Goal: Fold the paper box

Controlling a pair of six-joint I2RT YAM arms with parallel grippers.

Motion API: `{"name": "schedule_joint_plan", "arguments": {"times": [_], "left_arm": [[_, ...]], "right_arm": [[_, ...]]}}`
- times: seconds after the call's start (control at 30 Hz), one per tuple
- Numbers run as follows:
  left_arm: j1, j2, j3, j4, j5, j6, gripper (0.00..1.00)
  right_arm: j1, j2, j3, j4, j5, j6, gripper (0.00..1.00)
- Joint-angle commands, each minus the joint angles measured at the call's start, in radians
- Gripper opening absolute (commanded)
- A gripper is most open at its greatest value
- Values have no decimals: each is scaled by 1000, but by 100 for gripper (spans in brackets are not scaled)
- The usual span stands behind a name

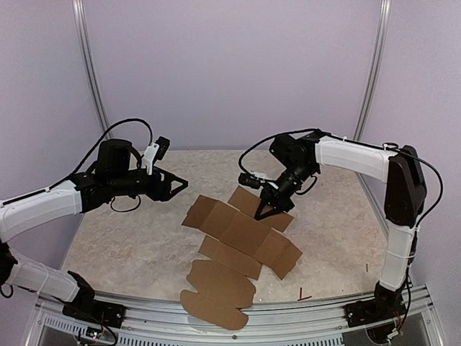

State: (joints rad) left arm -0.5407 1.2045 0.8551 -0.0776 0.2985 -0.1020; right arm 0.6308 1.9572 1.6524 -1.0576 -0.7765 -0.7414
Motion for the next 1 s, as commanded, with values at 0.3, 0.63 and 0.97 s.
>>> {"name": "schedule_joint_plan", "arguments": {"times": [0.3, 0.63, 0.97], "left_arm": [[-104, 89, 12, -73, 381, 84, 66], [-164, 164, 29, -41, 397, 73, 66], [-217, 157, 41, -73, 384, 71, 70]], "right_arm": [[29, -71, -10, -13, 28, -13, 5], [29, -61, 12, -12, 4, 7, 5], [30, -34, 16, -1, 38, 34, 4]]}}
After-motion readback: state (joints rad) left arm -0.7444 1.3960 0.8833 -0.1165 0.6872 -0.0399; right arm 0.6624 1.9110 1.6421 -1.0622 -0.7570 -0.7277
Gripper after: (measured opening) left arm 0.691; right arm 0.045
